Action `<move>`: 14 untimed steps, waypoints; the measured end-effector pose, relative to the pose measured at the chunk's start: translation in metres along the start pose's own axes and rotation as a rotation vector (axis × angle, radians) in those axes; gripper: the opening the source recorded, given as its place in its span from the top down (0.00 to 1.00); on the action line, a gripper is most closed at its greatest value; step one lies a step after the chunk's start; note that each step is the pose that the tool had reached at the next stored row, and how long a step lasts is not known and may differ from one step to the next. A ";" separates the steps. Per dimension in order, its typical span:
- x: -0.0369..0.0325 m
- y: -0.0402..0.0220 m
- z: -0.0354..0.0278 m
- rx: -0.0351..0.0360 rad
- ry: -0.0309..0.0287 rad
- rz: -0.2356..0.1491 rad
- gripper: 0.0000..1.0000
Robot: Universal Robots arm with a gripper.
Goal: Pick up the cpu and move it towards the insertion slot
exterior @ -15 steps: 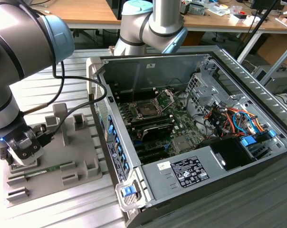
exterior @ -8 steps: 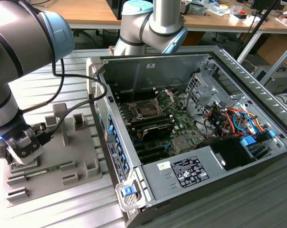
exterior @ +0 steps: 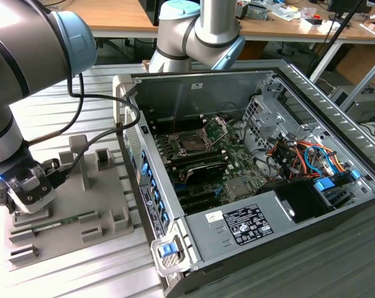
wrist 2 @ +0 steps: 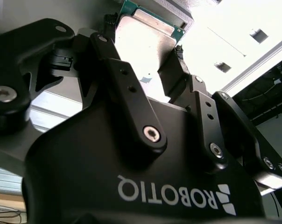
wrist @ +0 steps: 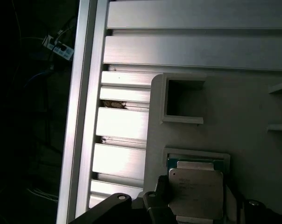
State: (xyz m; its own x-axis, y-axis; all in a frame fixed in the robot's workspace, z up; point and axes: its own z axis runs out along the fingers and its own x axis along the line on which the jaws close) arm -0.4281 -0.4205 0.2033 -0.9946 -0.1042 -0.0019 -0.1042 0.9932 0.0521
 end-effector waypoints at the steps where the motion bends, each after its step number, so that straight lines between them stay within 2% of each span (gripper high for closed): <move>1: 0.0000 0.0000 -0.0008 0.0000 0.0001 0.000 0.45; 14: 0.0000 0.0005 -0.0102 0.0000 0.0000 0.000 0.45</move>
State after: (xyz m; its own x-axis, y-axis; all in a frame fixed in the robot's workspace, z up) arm -0.4281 -0.4205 0.2135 -0.9946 -0.1042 -0.0018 -0.1041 0.9932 0.0521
